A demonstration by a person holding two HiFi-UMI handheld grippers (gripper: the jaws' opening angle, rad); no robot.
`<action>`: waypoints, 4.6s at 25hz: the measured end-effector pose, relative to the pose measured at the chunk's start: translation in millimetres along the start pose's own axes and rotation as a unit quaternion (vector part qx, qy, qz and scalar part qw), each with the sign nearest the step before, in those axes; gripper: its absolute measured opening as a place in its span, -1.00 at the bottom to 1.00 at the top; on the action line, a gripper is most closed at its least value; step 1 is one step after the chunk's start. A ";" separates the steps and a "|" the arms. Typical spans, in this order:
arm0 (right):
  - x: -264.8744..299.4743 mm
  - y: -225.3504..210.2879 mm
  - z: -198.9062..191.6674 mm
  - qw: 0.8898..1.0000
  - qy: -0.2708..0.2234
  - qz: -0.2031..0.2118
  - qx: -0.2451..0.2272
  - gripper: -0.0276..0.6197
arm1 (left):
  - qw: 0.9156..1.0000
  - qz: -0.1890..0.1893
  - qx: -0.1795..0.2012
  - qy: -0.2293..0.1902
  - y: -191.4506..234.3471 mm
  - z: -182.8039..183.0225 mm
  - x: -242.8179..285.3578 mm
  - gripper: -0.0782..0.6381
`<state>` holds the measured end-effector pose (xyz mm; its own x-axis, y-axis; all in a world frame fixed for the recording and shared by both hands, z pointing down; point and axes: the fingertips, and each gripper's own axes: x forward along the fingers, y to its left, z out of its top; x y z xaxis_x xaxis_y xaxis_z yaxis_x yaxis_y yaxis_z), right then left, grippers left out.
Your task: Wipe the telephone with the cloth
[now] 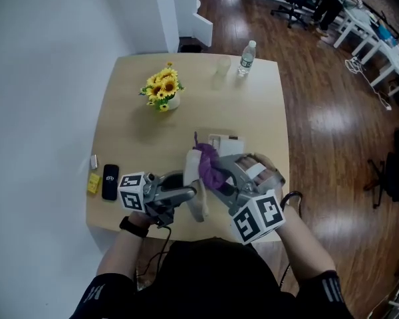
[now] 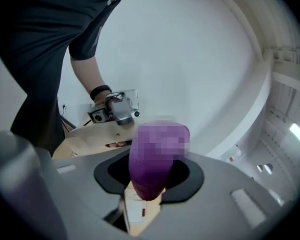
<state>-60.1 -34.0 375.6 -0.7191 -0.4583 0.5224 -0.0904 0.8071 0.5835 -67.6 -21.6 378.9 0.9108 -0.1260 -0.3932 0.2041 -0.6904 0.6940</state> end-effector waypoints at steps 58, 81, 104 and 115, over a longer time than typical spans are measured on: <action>63.1 88.7 -113.3 0.966 0.048 0.118 0.226 -0.49 | 0.988 0.122 0.034 -0.083 43.8 37.1 -29.2 -0.18; 193.6 97.0 -260.8 0.952 0.234 0.130 0.145 -0.50 | 0.976 0.206 -0.016 -0.075 82.0 0.1 -77.8 -0.18; 158.4 217.8 -216.5 0.915 0.192 0.232 0.269 -0.50 | 0.969 0.240 -0.023 -0.057 105.2 -22.0 -61.6 -0.18; 54.6 182.8 -177.4 0.889 0.051 0.129 0.437 -0.50 | 0.909 0.416 0.007 -0.013 186.3 -45.5 -69.9 -0.18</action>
<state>6.4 22.4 621.1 -0.7312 -0.2122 0.6483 -0.4647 0.8507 -0.2457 -76.9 -109.0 563.2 0.7397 -0.6249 0.2497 -0.5556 -0.3578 0.7505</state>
